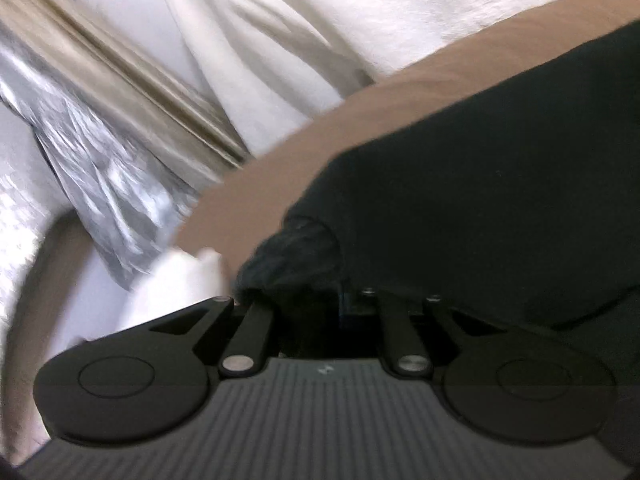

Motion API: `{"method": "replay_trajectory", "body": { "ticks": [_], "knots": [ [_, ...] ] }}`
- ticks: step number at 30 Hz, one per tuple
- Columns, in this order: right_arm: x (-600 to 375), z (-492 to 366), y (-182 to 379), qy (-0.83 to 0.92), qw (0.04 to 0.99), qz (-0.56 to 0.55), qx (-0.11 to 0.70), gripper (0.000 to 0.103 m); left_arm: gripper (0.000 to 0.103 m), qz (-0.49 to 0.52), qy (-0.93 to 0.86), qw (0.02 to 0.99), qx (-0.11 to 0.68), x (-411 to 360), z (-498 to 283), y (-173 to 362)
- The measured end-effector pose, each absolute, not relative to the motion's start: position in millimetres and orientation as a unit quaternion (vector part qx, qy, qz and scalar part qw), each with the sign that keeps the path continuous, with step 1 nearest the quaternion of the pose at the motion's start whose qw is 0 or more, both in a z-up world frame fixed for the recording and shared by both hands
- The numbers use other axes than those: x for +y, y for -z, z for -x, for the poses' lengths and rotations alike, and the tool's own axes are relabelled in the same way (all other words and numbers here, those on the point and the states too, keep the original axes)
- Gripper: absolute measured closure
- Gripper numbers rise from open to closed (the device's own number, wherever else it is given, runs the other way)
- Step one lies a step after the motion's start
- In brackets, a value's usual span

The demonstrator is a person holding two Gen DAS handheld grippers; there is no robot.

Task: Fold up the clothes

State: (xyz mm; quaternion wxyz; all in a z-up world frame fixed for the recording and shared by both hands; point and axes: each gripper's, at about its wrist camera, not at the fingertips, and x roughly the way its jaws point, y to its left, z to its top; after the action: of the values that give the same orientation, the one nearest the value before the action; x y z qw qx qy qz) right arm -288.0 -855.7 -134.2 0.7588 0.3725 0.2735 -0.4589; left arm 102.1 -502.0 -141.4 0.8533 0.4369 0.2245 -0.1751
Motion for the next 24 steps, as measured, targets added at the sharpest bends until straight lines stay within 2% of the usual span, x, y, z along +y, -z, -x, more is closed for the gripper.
{"method": "replay_trajectory", "body": {
  "ticks": [1,2,5,10,13,16,19,20,22,24],
  "knots": [
    [-852.7,277.6,130.3,0.472,0.768,-0.334,0.274,0.079,0.095,-0.428,0.169,0.859,0.225,-501.7,-104.8,135.0],
    [-849.7,267.1,126.5,0.484,0.777,-0.295,0.275,0.083,0.094,-0.419,0.162,0.865,0.223,-501.3,-107.2,127.2],
    [-839.2,239.4,110.5,0.509,0.798,-0.184,0.263,0.087,0.094,-0.383,0.151,0.891,0.191,-500.4,-111.3,86.3],
    [-806.8,257.6,29.2,0.408,0.902,-0.132,0.053,0.090,0.094,-0.321,0.089,0.935,0.121,-497.0,-120.5,18.4],
    [-809.2,261.7,9.7,0.401,0.908,-0.122,-0.008,0.090,0.094,-0.292,0.042,0.946,0.133,-488.4,-151.7,5.4],
    [-847.9,253.0,44.7,0.427,0.886,-0.179,0.034,0.072,0.090,-0.310,0.065,0.916,0.246,-494.6,-208.6,36.9],
    [-878.5,241.1,103.5,0.482,0.832,-0.250,0.117,0.066,0.089,-0.316,0.088,0.873,0.362,-505.3,-244.3,90.0],
    [-884.5,240.7,121.7,0.494,0.811,-0.275,0.149,0.066,0.081,-0.317,0.086,0.864,0.381,-508.5,-247.9,105.9],
    [-893.1,245.9,152.0,0.521,0.767,-0.317,0.202,0.064,0.070,-0.356,0.065,0.862,0.355,-518.5,-239.9,131.7],
    [-896.0,261.2,165.5,0.532,0.747,-0.341,0.208,0.063,0.062,-0.414,0.059,0.854,0.310,-527.4,-226.5,150.7]
  ]
}}
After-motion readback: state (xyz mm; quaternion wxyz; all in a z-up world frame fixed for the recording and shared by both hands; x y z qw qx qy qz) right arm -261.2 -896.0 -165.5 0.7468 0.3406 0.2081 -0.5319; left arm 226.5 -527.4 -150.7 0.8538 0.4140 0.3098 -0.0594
